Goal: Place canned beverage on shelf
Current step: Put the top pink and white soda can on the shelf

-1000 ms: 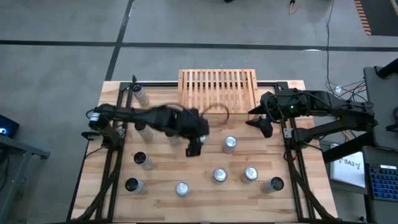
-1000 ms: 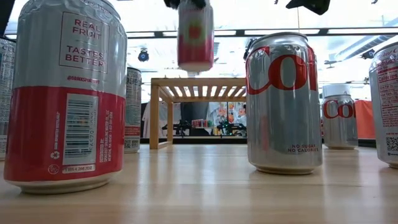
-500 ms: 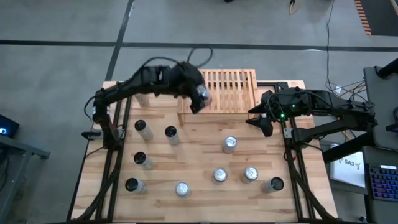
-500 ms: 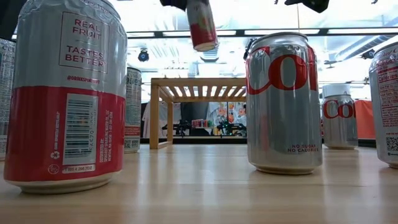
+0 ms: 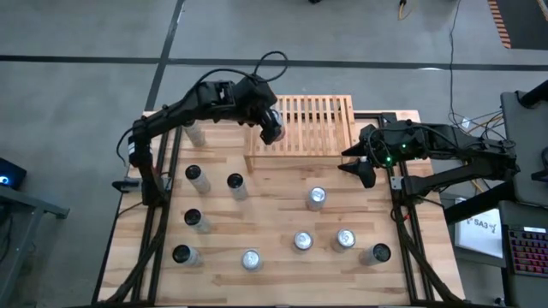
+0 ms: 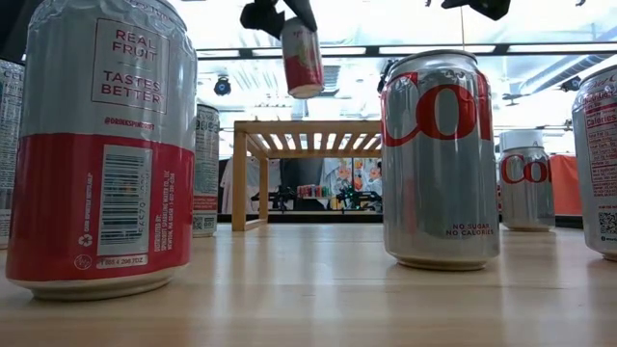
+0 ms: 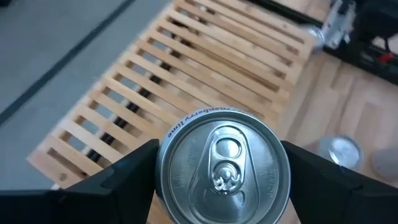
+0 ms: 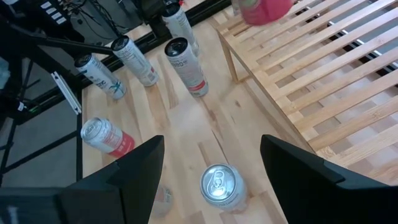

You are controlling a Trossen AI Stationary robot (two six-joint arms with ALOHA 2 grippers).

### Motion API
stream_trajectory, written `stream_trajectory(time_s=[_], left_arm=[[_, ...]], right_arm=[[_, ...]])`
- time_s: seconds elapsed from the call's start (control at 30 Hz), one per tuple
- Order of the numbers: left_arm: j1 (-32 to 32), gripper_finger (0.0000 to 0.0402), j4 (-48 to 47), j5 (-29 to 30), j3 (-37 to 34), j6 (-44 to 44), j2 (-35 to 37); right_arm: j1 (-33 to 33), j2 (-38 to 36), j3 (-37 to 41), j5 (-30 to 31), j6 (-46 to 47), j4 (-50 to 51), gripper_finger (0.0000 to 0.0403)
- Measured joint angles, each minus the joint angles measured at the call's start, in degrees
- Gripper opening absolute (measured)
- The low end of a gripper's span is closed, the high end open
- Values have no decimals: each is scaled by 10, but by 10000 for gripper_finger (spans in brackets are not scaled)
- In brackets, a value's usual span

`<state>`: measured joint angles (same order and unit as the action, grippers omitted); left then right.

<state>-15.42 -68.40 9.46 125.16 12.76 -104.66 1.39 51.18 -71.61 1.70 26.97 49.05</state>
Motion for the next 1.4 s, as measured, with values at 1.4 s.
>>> stream_trajectory(time_s=[1.4], left_arm=[[0, 288, -2, 5, -1, -54, -64]], right_arm=[[0, 0, 0, 0, 5, 1, 260]])
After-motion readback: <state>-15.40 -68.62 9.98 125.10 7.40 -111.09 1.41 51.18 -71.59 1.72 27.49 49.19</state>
